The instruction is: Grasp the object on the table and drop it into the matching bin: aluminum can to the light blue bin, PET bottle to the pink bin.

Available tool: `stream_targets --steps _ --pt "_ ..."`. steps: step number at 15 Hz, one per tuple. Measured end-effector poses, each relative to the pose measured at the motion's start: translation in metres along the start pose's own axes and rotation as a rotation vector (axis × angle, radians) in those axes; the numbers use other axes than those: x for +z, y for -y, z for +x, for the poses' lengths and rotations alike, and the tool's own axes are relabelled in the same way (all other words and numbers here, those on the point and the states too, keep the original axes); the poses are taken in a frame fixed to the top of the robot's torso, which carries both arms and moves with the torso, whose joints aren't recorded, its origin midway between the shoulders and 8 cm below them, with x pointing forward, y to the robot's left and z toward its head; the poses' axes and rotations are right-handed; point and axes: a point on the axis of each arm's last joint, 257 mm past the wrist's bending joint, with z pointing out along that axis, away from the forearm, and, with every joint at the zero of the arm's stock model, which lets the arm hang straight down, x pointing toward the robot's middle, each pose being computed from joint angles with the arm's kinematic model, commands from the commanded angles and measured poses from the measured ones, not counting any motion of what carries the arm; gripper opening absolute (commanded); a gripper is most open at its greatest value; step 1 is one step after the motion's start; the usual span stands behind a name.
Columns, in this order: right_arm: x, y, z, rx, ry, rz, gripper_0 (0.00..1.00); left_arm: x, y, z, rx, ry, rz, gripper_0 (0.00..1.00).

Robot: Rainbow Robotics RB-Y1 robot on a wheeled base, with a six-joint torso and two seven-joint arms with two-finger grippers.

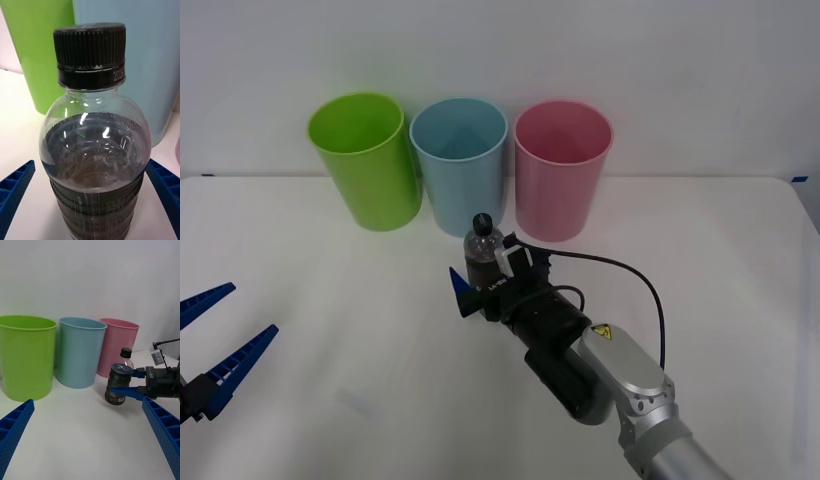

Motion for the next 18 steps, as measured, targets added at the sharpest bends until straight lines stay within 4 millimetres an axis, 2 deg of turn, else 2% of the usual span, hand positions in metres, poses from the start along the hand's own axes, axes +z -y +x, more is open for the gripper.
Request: stream_targets --steps 1,2,14,18 --pt "0.000 0.000 0.000 -0.001 0.000 0.000 0.04 0.000 0.000 0.000 0.000 0.000 0.000 1.00" --pt "0.000 0.000 0.000 -0.004 0.000 -0.001 0.00 0.000 0.000 0.000 0.000 0.000 0.000 1.00" --pt "-0.002 0.004 -0.003 -0.001 0.013 -0.014 0.00 0.000 0.000 0.000 0.000 0.000 0.000 1.00" --pt "-0.015 0.016 -0.013 0.005 0.043 -0.025 0.00 0.000 0.000 0.000 0.000 0.000 0.000 1.00"
